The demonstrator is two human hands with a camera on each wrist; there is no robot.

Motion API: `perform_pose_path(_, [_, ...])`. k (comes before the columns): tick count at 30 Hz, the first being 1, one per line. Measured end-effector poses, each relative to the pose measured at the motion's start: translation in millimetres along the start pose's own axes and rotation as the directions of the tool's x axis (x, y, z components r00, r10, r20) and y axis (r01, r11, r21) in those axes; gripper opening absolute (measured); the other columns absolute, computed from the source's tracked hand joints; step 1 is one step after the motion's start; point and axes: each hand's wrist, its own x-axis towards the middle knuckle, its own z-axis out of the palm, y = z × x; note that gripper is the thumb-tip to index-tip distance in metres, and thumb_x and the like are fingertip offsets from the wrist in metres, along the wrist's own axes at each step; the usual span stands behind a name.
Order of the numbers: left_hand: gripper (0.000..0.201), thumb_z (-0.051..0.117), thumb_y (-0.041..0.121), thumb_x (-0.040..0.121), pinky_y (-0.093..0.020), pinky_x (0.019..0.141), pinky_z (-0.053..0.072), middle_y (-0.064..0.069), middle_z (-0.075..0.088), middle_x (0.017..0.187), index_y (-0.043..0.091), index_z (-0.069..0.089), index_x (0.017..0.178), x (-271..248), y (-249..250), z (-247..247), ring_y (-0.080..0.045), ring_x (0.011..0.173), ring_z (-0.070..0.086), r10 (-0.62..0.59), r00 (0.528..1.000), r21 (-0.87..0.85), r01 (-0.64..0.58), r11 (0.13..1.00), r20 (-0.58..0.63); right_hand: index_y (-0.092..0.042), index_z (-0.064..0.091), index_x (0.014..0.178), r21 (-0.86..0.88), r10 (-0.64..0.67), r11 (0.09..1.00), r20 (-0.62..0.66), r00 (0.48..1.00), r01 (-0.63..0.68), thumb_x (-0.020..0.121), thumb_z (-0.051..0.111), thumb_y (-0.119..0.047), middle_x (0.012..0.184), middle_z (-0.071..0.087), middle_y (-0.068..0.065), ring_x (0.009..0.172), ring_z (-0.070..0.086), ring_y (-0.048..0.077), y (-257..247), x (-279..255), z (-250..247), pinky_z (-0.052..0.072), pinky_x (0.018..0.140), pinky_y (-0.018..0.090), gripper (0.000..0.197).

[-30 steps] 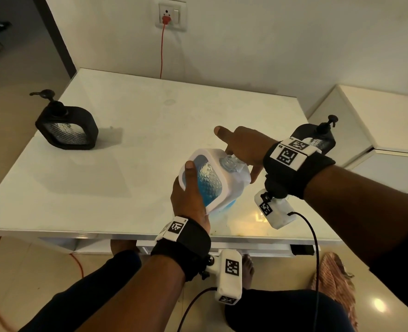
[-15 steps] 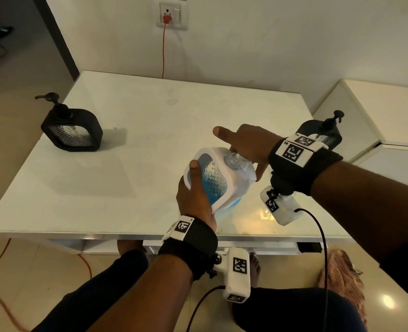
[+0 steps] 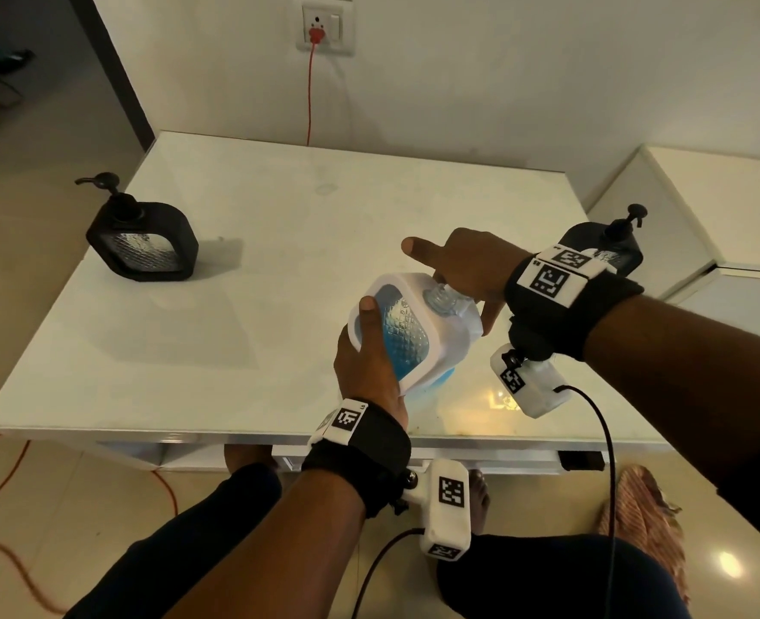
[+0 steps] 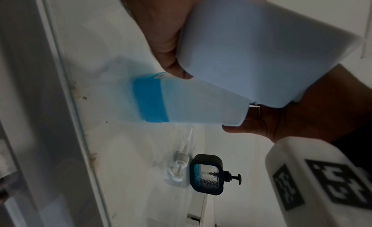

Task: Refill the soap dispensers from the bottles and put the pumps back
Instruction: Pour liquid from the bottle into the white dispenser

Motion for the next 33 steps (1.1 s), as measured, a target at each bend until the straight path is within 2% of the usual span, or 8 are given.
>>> perform_pose_path(5, [0.043, 0.061, 0.075, 0.088, -0.056, 0.094, 0.062, -0.001, 0.075, 0.118, 0.040, 0.068, 0.112, 1, -2, -1, -0.029, 0.109, 0.072, 0.043, 0.999, -0.003, -0.043, 0.999, 0.012, -0.006, 0.067, 0.109, 0.060, 0.048, 0.997, 0.079, 0.996, -0.053, 0.082, 0.038, -0.087, 0.108, 0.069, 0.012, 0.087, 0.071, 0.040, 0, -1, -3, 0.062, 0.059, 0.051, 0.091])
perform_pose_path(9, [0.043, 0.062, 0.075, 0.088, -0.056, 0.094, 0.062, 0.000, 0.076, 0.117, 0.040, 0.069, 0.111, 2, -2, -1, -0.028, 0.108, 0.073, 0.042, 0.999, -0.010, -0.042, 0.999, 0.011, -0.004, 0.069, 0.104, 0.002, -0.012, 1.000, -0.022, 1.000, 0.012, 0.098, 0.043, -0.064, 0.112, 0.071, 0.012, 0.078, 0.066, 0.028, 3, 3, 0, 0.059, 0.082, 0.045, 0.065])
perform_pose_path(12, [0.034, 0.059, 0.067, 0.094, -0.055, 0.097, 0.060, -0.001, 0.074, 0.119, 0.039, 0.067, 0.111, 1, -1, 0, -0.028, 0.110, 0.071, 0.016, 1.000, -0.021, -0.016, 1.000, 0.018, -0.005, 0.070, 0.102, 0.017, -0.013, 1.000, -0.039, 0.999, 0.014, 0.099, 0.042, -0.064, 0.112, 0.071, 0.010, 0.075, 0.064, 0.025, 5, 4, 2, 0.057, 0.088, 0.046, 0.066])
perform_pose_path(18, [0.036, 0.061, 0.067, 0.093, -0.056, 0.097, 0.060, -0.002, 0.074, 0.121, 0.038, 0.066, 0.115, -1, -1, -1, -0.029, 0.111, 0.071, 0.007, 1.000, -0.024, -0.006, 1.000, 0.019, -0.004, 0.067, 0.103, 0.151, 0.059, 0.986, 0.104, 0.993, -0.074, 0.088, 0.037, -0.081, 0.099, 0.069, 0.015, 0.089, 0.070, 0.042, 0, -7, -7, 0.061, 0.068, 0.057, 0.084])
perform_pose_path(22, [0.036, 0.061, 0.067, 0.093, -0.057, 0.096, 0.060, -0.003, 0.075, 0.119, 0.038, 0.068, 0.112, 0, -3, -1, -0.029, 0.110, 0.072, 0.033, 0.999, -0.034, -0.033, 0.999, 0.019, -0.001, 0.069, 0.104, 0.073, 0.017, 0.997, 0.017, 1.000, -0.018, 0.104, 0.033, -0.059, 0.088, 0.065, 0.011, 0.078, 0.067, 0.035, -2, -9, -3, 0.059, 0.069, 0.045, 0.069])
perform_pose_path(25, [0.039, 0.061, 0.070, 0.090, -0.056, 0.097, 0.060, -0.002, 0.074, 0.121, 0.040, 0.066, 0.114, 0, -2, 0, -0.029, 0.110, 0.071, 0.026, 1.000, -0.020, -0.026, 0.999, 0.012, 0.001, 0.068, 0.110, 0.027, -0.011, 1.000, -0.053, 0.999, 0.012, 0.106, 0.034, -0.054, 0.094, 0.065, 0.011, 0.075, 0.062, 0.027, 0, -6, 1, 0.051, 0.071, 0.037, 0.064])
perform_pose_path(28, [0.035, 0.061, 0.068, 0.092, -0.056, 0.096, 0.060, -0.002, 0.075, 0.119, 0.039, 0.067, 0.111, -1, -2, 0, -0.029, 0.109, 0.072, 0.019, 1.000, -0.027, -0.018, 0.999, 0.018, -0.001, 0.071, 0.108, 0.062, 0.002, 0.998, -0.020, 1.000, -0.001, 0.101, 0.034, -0.065, 0.091, 0.068, 0.007, 0.071, 0.061, 0.025, 0, -5, 1, 0.055, 0.077, 0.044, 0.074])
perform_pose_path(33, [0.033, 0.059, 0.068, 0.095, -0.056, 0.097, 0.060, -0.003, 0.073, 0.120, 0.039, 0.066, 0.109, 0, -3, 1, -0.030, 0.111, 0.071, 0.001, 1.000, -0.016, -0.001, 1.000, 0.022, -0.004, 0.067, 0.110, 0.168, 0.067, 0.982, 0.111, 0.992, -0.085, 0.090, 0.035, -0.080, 0.105, 0.068, 0.015, 0.096, 0.068, 0.042, 0, -11, -6, 0.060, 0.077, 0.060, 0.085])
